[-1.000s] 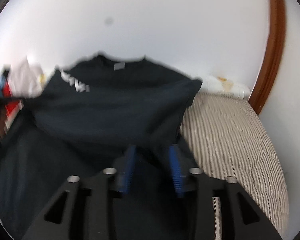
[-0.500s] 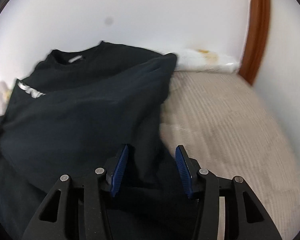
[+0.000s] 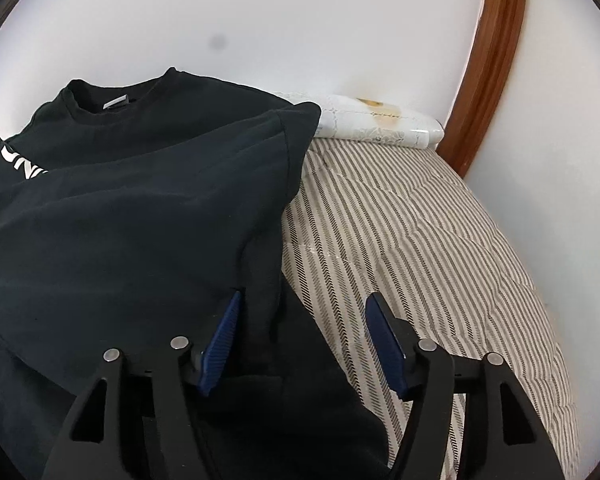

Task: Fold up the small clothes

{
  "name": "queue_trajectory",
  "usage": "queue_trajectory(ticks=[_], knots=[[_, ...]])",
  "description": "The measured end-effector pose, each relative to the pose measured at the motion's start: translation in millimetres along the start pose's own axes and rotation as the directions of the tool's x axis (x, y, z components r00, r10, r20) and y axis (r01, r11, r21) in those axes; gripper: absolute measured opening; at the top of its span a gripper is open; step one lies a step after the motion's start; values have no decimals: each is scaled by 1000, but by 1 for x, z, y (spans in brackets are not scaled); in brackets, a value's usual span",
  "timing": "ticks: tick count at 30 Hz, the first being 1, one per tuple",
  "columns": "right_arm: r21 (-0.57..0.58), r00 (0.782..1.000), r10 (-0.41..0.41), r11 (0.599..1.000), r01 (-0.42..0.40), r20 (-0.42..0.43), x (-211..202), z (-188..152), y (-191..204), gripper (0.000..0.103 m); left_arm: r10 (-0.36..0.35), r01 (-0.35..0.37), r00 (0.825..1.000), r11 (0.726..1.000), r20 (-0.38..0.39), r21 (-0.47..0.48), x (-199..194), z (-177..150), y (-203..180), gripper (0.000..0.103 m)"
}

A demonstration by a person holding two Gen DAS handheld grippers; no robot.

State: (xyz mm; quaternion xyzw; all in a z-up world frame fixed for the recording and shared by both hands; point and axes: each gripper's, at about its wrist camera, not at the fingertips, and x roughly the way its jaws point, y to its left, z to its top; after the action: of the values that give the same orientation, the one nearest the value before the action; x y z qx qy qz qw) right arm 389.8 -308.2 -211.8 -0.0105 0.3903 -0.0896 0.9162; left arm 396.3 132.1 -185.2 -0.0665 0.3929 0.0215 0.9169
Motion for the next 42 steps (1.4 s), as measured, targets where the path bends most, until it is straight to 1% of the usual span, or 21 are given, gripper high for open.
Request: queue_trajectory(ticks=[7,11,14,17,22,23,25,26,27,29,32,34,36,38,41,42], knots=[[29,998,59,998,-59,-14,0,-2,-6,63,-2,2,1000,1000,-1,-2,0,1,0,76],[78,993,117,990,-114,-24,4,-2,-15,63,2,-2,1000,1000,0,1,0,1,-1,76],[72,994,111,991,-110,-19,4,-1,-14,63,0,0,1000,1000,2,-3,0,1,0,76],[49,996,85,995,-85,-6,0,-1,-10,63,3,-3,1000,1000,5,-5,-1,0,0,76],[48,997,76,996,-76,10,-4,-2,-10,63,13,-13,1000,1000,16,-1,-4,0,-2,75],[47,997,77,996,-78,13,-5,-2,-10,62,11,-11,1000,1000,20,-1,-4,-1,-2,75],[43,996,91,995,-92,21,-7,-2,-10,57,-1,2,999,1000,34,-11,-8,-1,0,75],[42,994,104,994,-105,23,-8,-3,-10,53,-12,13,999,1000,39,-17,-10,-2,3,76],[44,993,112,993,-113,21,-8,-3,-10,52,-12,13,999,1000,43,-18,-13,-3,6,76],[54,992,124,991,-125,20,-12,-4,-13,52,21,-19,998,999,55,-26,-20,-5,13,76],[97,985,166,981,-170,44,-30,-5,-24,52,31,-30,997,999,66,-17,-35,-5,17,78],[97,982,177,978,-183,65,-43,-6,-28,52,20,-18,996,1000,82,-19,-53,-14,21,78],[94,981,174,979,-182,86,-60,-18,-35,52,-9,13,996,999,91,-46,-70,-30,29,83],[101,981,180,977,-187,70,-71,-32,-39,52,-34,37,997,998,71,-51,-81,-45,37,83],[82,979,202,976,-204,27,-87,-56,-44,52,-25,27,999,999,36,-35,-101,-75,50,83],[77,980,194,978,-196,31,-95,-65,-47,52,-23,24,999,999,29,-32,-105,-81,54,83]])
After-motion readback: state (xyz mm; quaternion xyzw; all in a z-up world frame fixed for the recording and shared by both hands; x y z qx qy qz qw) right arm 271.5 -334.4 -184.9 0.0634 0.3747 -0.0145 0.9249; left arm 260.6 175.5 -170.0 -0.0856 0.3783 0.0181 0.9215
